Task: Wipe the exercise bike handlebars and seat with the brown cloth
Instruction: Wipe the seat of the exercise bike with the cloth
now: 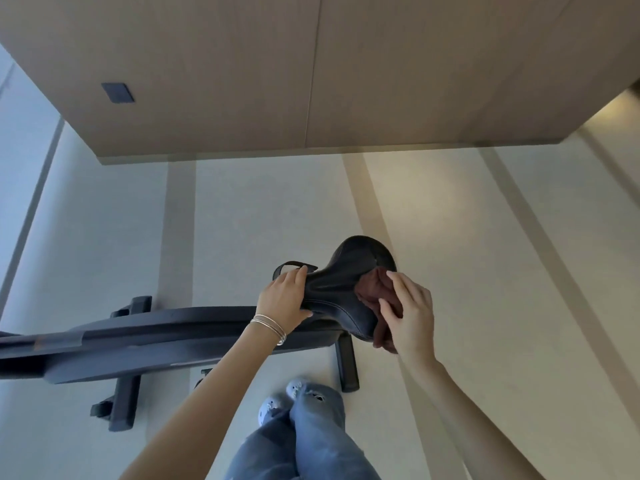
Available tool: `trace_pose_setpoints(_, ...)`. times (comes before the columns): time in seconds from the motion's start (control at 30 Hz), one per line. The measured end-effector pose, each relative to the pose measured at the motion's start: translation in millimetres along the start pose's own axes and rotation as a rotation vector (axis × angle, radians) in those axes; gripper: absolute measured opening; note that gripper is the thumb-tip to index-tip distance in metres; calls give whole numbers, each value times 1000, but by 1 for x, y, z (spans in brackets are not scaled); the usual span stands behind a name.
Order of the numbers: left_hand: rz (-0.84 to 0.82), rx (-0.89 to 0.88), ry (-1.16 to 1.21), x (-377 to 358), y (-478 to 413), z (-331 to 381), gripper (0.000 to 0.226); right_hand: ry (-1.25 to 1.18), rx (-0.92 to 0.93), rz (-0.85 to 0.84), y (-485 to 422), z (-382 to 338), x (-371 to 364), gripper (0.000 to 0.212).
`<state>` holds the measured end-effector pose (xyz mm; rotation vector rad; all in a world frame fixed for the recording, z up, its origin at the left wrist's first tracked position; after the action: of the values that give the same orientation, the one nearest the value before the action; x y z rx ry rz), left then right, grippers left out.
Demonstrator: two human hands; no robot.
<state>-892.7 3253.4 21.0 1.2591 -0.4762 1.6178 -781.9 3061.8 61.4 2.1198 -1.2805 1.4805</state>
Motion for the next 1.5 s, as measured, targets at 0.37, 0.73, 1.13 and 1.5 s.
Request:
trace_pose_setpoints(0.37, 72, 41, 27, -6, -8, -4, 66, 79, 209, -11, -5, -8, -7, 39)
trace_pose_setpoints(0.73, 84, 55, 32, -2, -9, -4, 67, 79, 66, -53, -45, -9, -11, 41)
trace_pose_setpoints(1.13, 107, 50, -31, -13, -3, 2, 64, 154, -14, -34, -36, -7, -16, 40)
trace_pose_setpoints(1.5, 122, 62, 112, -13, 0, 4, 79, 191, -105, -59, -3, -13, -13, 41)
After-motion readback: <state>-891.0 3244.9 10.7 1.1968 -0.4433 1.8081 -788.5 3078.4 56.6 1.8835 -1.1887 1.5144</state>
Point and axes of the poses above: each hand's wrist, its own y-axis away from the middle knuckle, its own x-axis out of the back of the hand, z = x × y, the point moved 5 cm from there along -y, towards the middle knuckle, and after that the axes turned 3 degrees about y, right-handed, at the moved point
